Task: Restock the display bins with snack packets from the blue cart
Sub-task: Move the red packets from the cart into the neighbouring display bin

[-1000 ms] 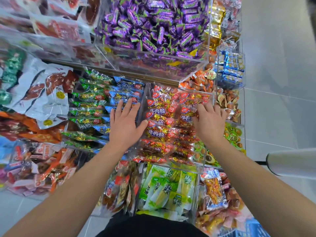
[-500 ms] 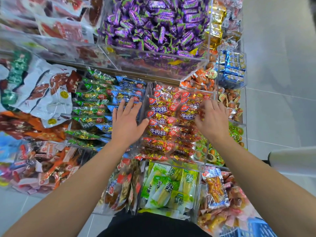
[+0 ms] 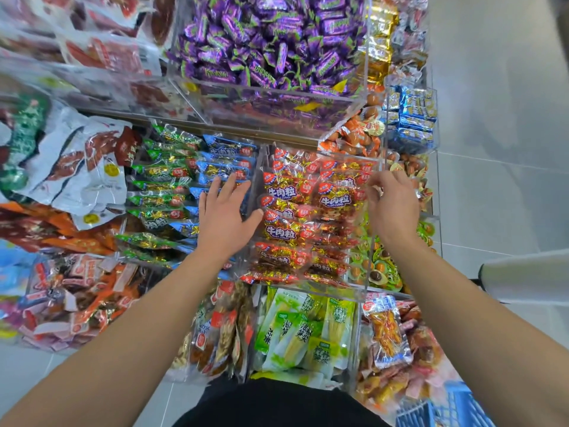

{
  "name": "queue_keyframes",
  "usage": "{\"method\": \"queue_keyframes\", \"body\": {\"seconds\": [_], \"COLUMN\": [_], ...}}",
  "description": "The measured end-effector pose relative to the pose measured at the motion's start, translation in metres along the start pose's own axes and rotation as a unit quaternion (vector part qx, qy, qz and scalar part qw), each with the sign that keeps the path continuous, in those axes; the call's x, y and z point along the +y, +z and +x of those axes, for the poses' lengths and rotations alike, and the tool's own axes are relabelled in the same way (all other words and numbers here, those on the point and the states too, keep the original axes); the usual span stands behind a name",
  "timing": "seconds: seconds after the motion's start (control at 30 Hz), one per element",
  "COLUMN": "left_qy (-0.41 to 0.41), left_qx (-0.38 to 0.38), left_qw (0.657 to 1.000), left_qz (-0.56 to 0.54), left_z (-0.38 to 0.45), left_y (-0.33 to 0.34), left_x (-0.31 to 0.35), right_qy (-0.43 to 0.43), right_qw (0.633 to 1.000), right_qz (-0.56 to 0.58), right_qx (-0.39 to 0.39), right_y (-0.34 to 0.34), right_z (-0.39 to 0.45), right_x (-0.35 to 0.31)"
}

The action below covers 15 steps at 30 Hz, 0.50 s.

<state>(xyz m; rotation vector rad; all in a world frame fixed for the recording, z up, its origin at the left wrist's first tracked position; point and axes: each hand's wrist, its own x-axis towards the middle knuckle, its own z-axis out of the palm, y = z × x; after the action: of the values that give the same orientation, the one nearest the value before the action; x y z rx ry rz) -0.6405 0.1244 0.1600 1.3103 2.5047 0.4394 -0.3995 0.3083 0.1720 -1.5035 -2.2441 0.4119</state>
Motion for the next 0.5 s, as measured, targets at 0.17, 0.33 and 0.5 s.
{"method": "queue_keyframes", "body": {"seconds": [0.17,0.33,0.5], "left_qy": [-0.003,-0.006,-0.003], "left_qx": [0.001,0.004,-0.022], "left_qw": [1.000,1.000,1.000], "left_qz": [0.002,-0.001,-0.003], "left_z": [0.001,0.000,0.000], "left_y": [0.000,0.001,-0.008], "left_x": [-0.001,0.000,0.003], "right_qy": [0.029,0.030,0.061], "right_qw": [0.997,0.998,0.996], "right_qz": [-0.047,-0.018,0.054], "right_qx": [-0.061,-0.051,-0.039], "right_y": [0.000,-0.001,-0.010], "right_z": [0.018,0.012,-0.005], "right_x": [0.001,0.003,-0.002]}}
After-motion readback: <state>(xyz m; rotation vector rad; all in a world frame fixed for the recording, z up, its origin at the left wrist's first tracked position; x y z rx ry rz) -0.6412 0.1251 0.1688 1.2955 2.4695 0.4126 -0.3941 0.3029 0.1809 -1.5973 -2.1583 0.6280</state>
